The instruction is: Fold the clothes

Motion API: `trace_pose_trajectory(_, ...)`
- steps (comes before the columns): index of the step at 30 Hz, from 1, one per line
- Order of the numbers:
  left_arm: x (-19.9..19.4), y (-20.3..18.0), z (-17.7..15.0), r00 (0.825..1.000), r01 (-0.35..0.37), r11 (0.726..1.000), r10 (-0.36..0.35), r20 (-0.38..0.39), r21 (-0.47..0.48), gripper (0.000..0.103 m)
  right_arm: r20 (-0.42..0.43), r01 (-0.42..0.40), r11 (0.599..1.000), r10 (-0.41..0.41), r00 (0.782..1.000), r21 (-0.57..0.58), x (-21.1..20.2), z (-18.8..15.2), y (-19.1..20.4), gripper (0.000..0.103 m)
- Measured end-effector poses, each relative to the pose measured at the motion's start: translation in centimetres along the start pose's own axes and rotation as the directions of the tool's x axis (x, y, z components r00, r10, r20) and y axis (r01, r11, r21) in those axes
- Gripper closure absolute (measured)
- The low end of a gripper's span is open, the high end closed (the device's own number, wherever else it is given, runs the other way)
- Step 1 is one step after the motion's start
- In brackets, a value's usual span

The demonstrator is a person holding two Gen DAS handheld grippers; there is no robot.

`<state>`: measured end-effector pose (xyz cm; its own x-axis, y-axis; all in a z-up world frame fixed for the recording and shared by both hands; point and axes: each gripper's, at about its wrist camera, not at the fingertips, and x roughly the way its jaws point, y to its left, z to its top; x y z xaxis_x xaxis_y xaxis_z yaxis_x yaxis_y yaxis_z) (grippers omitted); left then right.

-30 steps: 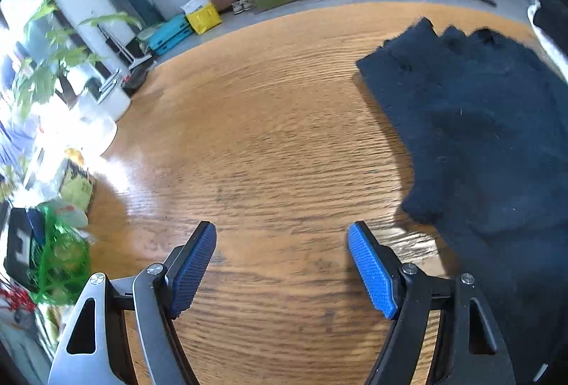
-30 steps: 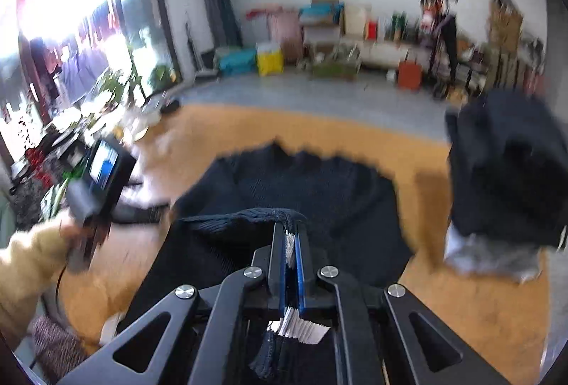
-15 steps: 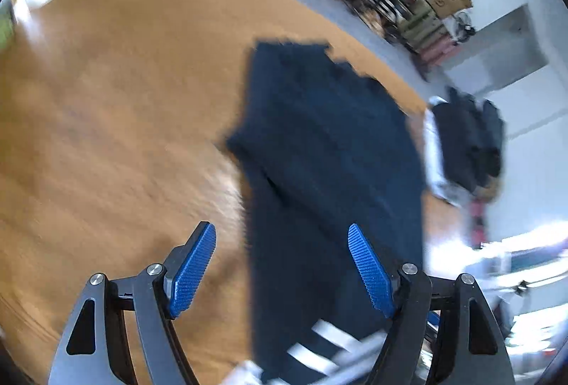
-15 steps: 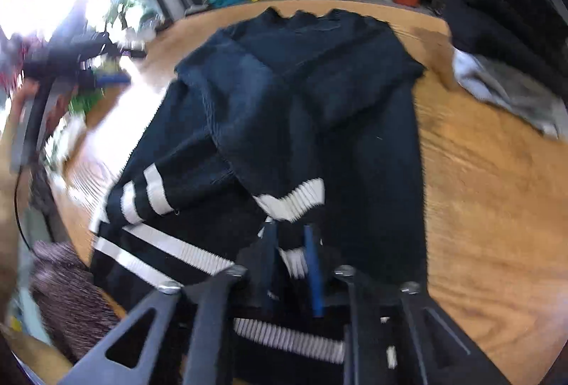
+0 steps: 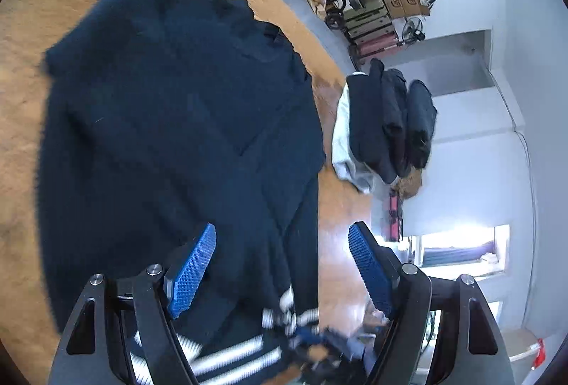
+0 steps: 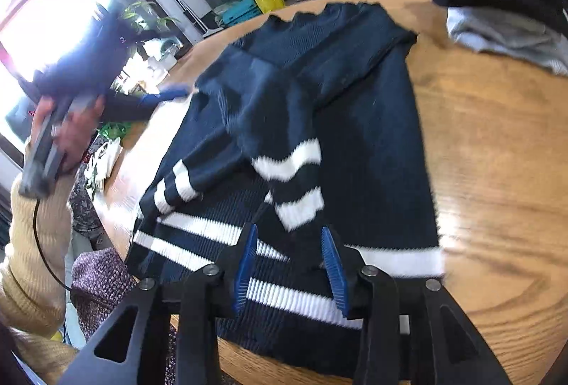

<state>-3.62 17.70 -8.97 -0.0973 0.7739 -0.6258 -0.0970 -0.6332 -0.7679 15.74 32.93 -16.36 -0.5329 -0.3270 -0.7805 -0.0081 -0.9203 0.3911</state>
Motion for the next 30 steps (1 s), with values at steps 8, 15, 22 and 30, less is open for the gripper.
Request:
trace_pose_trajectory(8,4.4,0.8,0.9,0.972,-0.235,0.971,0.235,-0.024,-0.031,0.026,0.030,0.138,0.990,-0.138,0.990,0.000,0.9,0.4,0.1,0.087)
trace_pose_trajectory(15,6.7,-2.2,0.5,0.898,-0.427,0.894,0.437,-0.054,0.137,0.026,0.237,0.312,0.942,-0.277,0.931,-0.124,-4.5,3.9,2.3,0.096)
trace_pose_trajectory(22,5.1,-0.2,1.4,0.956,-0.282,0.959,0.284,-0.080,0.036,0.026,0.169,0.215,0.954,-0.181,0.969,-0.210,-7.1,-0.2,4.4,0.094)
trace_pose_trajectory(30,5.5,-1.1,0.8,0.944,-0.323,0.943,0.327,-0.048,0.085,0.026,0.114,0.174,0.984,-0.168,0.979,-0.042,-4.9,0.7,-0.1,0.070)
